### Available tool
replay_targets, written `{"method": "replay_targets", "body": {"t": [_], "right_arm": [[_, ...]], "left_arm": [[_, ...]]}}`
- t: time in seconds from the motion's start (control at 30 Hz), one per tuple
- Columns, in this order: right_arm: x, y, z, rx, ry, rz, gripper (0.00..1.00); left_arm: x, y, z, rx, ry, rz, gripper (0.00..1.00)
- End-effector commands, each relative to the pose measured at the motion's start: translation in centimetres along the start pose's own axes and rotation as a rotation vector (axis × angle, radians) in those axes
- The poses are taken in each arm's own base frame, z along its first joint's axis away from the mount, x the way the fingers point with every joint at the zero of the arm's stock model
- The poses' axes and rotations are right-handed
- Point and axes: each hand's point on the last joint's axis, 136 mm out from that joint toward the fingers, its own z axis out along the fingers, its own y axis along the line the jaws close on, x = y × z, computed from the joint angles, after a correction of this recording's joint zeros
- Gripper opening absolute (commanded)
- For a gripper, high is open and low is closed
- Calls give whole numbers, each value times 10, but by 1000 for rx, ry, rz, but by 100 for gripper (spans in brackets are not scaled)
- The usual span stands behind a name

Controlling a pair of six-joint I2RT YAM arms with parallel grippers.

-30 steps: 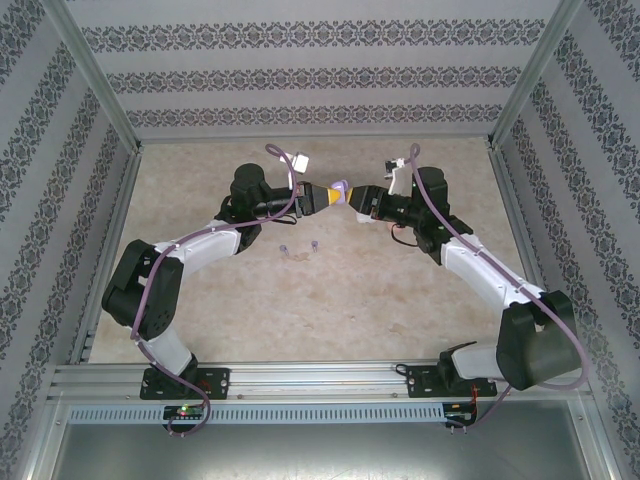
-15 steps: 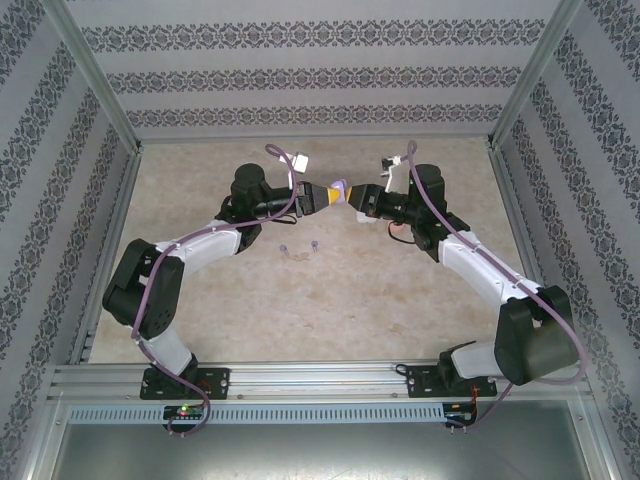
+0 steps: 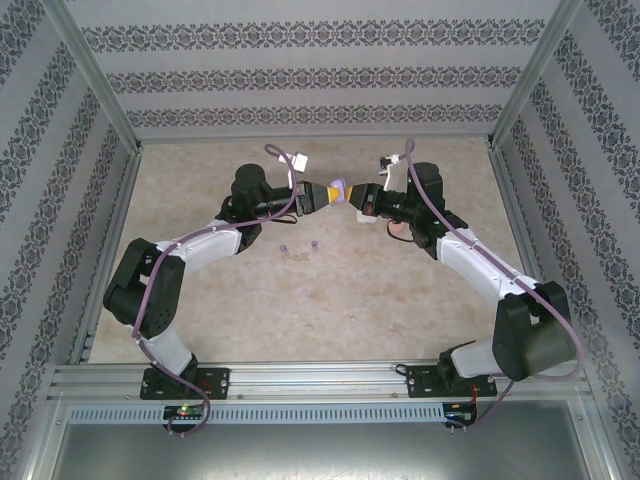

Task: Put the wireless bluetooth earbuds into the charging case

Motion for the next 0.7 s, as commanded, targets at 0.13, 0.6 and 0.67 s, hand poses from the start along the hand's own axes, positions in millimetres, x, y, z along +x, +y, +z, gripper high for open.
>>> {"method": "replay_targets", "body": {"t": [0.13, 0.6, 0.67], "right_arm": [[-15, 13, 1, -16, -34, -33, 0], [-10, -13, -6, 147, -2, -80, 0], [-12, -14, -8, 156, -2, -90, 0]], "left_arm": [[5, -27, 11, 98, 28, 57, 0], [-10, 1, -1, -75, -34, 73, 58], [-10, -1, -4, -85, -19, 85, 62]]}}
